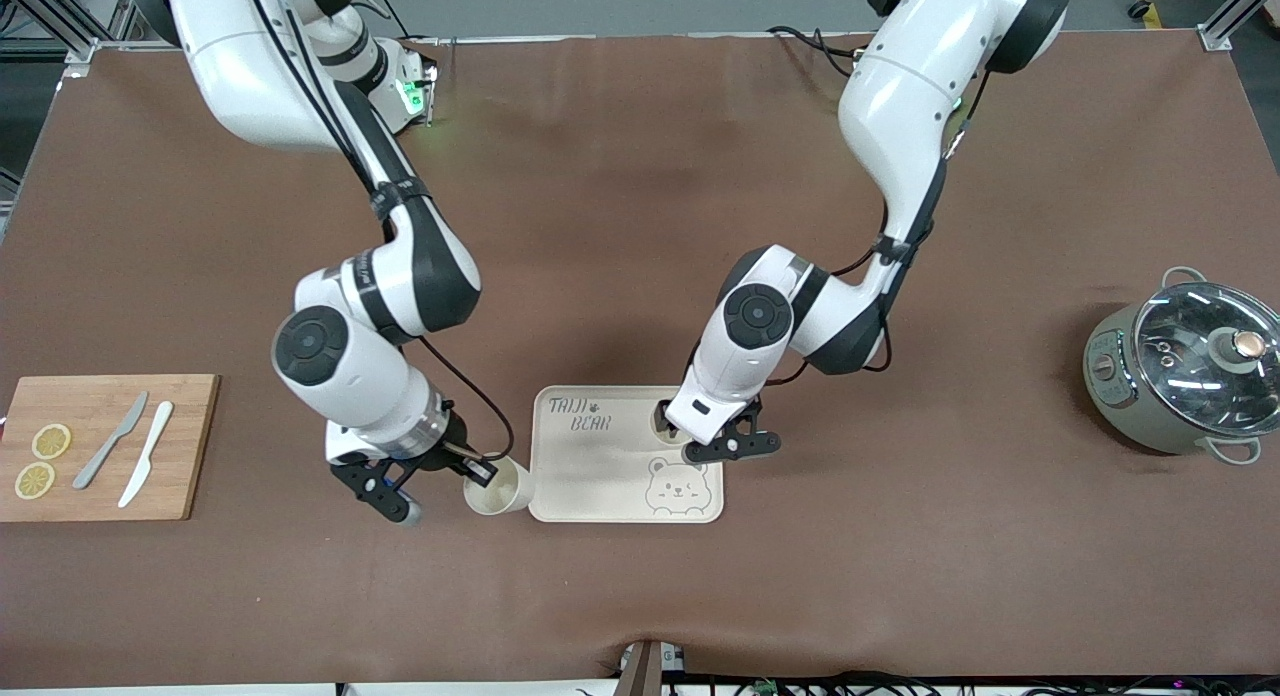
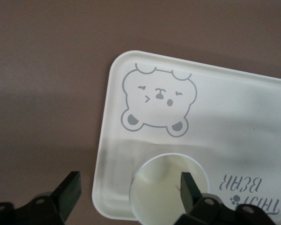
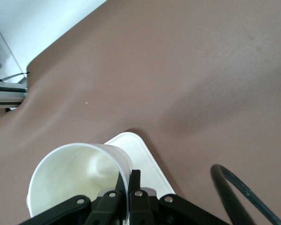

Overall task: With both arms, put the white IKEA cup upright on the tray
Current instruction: 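Open the left gripper and withdraw while the right gripper lowers its cup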

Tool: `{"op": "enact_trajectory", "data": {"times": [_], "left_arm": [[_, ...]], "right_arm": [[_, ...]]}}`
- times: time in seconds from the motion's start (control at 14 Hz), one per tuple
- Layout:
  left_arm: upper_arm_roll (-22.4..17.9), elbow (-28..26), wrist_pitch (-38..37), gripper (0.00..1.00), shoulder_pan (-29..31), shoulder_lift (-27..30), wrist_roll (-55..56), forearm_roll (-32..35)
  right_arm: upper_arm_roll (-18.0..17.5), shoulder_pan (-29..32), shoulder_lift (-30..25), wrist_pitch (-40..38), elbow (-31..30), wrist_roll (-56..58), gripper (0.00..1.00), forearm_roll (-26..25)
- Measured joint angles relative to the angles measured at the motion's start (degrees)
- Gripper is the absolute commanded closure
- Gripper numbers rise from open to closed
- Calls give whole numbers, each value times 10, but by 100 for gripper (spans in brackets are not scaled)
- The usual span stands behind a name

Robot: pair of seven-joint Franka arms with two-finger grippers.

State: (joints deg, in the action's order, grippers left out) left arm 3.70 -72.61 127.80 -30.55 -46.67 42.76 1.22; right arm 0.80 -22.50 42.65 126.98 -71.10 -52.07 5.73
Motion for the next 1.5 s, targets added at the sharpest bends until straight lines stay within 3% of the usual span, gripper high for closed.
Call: {"op": "enact_trajectory", "data": {"times": [0.21, 0.43, 0.86, 1.07, 1.5], "left_arm": [[-1, 6, -97, 0, 37, 63, -35, 0], [-3, 5, -181, 0, 110, 117, -175, -12], [-5, -4, -191, 0, 229, 122, -367, -17], [-5, -2, -206, 0, 251, 149, -391, -17], [-5, -4, -389, 0, 254, 306, -407, -17]], "right_arm": [[0, -14, 31, 25, 0, -25, 100, -23], [1, -22, 46, 35, 1, -39, 100, -29], [1, -34, 62, 46, 1, -41, 100, -29], [1, -41, 76, 56, 0, -48, 100, -29], [1, -48, 83, 59, 0, -54, 100, -29]]}}
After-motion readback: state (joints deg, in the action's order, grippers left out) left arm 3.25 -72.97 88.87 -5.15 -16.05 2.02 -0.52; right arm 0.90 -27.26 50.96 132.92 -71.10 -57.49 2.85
